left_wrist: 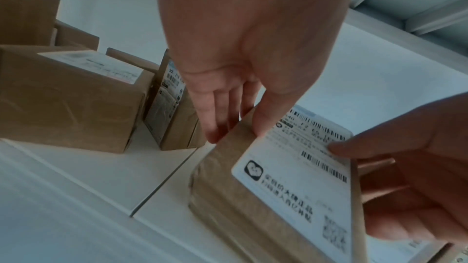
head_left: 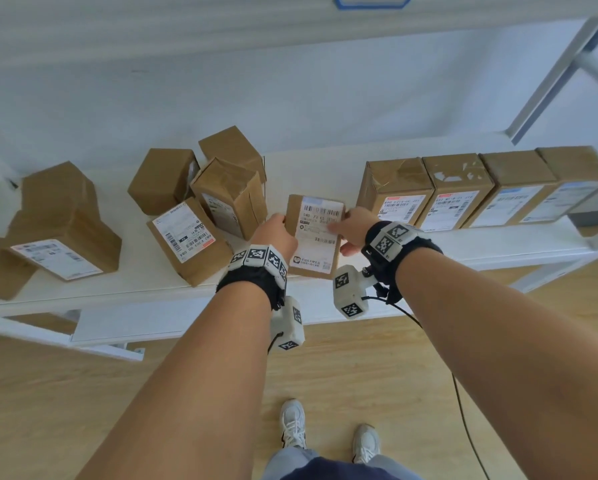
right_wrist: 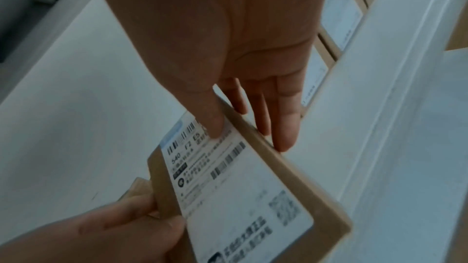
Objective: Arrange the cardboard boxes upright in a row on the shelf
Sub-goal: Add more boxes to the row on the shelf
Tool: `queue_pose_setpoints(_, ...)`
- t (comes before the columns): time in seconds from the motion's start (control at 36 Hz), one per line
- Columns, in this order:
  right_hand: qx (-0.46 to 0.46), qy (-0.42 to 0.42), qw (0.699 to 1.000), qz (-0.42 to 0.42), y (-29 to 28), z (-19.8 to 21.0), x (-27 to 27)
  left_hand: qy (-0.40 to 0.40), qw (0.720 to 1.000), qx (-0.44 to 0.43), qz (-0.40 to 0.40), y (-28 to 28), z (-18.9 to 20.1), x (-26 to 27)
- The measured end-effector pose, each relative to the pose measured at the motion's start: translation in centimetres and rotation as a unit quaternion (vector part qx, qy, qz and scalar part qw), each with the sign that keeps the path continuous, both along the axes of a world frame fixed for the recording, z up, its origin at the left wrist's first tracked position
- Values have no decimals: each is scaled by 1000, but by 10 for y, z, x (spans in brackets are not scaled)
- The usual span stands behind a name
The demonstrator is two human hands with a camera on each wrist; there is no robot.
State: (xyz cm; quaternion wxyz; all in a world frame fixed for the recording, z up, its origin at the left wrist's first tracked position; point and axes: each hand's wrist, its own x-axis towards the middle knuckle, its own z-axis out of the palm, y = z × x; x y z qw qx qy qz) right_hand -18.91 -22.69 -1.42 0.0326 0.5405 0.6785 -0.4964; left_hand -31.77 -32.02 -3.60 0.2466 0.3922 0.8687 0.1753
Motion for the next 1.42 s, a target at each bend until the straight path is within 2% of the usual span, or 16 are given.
queue_pose_setpoints(0.17,159,-2,987,-8,9,9,-5,-5,996,84,7,11,15,-5)
queue_pose_setpoints(0.36,176,-46,983,12,11,1,0,21,998,47,-42,17,11,4)
queue_pose_setpoints(0.56,207,-36,977,27,14,6,4,53,998,28,-32,22,17,6)
queue_pose_setpoints(0.69,308,-38,949,46,23,19,9,64,997,38,-33,38,23,10)
queue_pose_setpoints(0.83,392,-89,913,70,41,19,21,69,997,30,-31,51,24,19)
queue_pose_setpoints(0.97,392,-151,904,81,59,11,37,79,996,34,-26,62,22,23)
queue_pose_setpoints(1.11,368,-115,919,81,66,3,48,81,996,27,-27,78,21,26)
queue_pose_setpoints(1.42,417,-85,901,80,66,-5,56,85,995,41,-34,89,21,32)
